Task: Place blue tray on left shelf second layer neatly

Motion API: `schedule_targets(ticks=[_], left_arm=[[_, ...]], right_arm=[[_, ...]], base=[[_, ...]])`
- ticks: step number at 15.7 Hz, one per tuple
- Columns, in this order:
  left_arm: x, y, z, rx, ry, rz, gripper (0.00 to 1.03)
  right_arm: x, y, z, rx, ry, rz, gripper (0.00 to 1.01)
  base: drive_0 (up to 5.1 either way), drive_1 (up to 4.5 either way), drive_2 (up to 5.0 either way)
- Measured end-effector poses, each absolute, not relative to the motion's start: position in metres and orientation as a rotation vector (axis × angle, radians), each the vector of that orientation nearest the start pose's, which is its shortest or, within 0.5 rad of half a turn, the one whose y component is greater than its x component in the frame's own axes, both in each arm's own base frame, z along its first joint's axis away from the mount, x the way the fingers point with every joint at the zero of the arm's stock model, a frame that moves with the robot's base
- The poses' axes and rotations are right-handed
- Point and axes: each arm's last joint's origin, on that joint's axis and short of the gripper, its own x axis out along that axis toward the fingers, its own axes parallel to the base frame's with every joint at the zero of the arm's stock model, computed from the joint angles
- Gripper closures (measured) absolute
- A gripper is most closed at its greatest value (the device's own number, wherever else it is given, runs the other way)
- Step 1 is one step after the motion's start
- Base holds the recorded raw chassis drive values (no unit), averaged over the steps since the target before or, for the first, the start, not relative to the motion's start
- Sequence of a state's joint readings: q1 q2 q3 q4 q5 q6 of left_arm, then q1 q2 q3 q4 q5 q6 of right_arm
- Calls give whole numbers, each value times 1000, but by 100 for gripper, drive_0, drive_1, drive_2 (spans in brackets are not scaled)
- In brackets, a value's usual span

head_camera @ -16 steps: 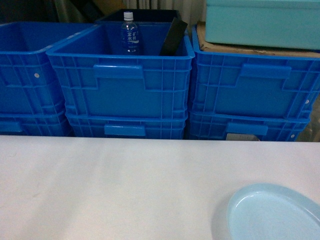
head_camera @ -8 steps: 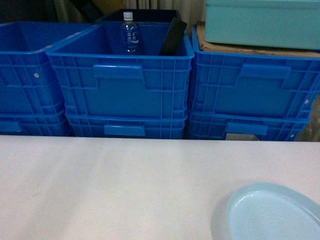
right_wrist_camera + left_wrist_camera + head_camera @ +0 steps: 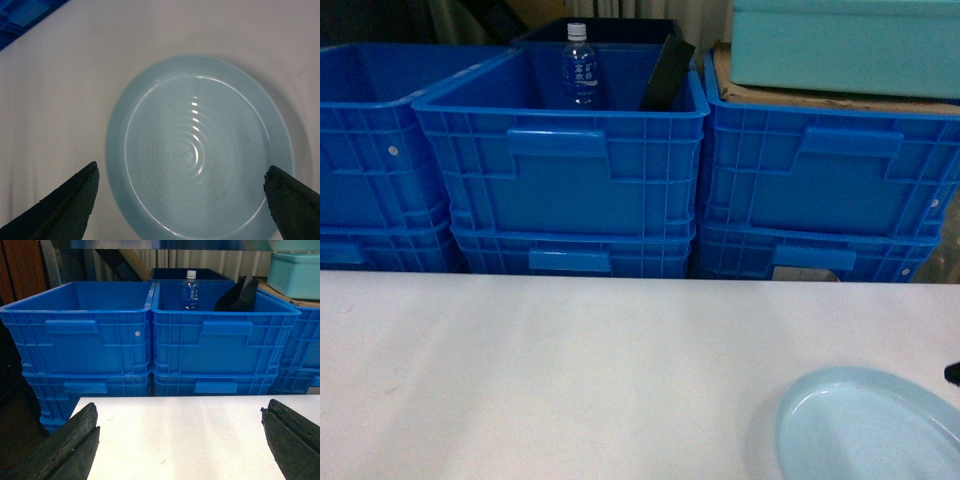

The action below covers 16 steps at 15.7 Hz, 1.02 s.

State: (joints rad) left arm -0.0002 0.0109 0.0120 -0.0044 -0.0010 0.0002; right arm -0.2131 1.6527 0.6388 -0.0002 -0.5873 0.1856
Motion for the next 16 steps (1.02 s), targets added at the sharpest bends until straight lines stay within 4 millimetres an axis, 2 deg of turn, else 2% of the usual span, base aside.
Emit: schedule_targets(ticks=[4,7,10,16], left_arm=[[98,0,166,0,3,0,5],[98,0,166,0,3,1,5],[98,0,166,0,3,0,5],[98,0,166,0,3,1,5]], right_arm=[[247,-54,74,564,1054,186,3],[244,-61,72,572,1040,176,3],[244,-63,59,639,1038,164,3],[252,-21,50,661,1043,218,3]], base=[[0,0,0],[0,0,0],[0,0,0],[0,0,0]])
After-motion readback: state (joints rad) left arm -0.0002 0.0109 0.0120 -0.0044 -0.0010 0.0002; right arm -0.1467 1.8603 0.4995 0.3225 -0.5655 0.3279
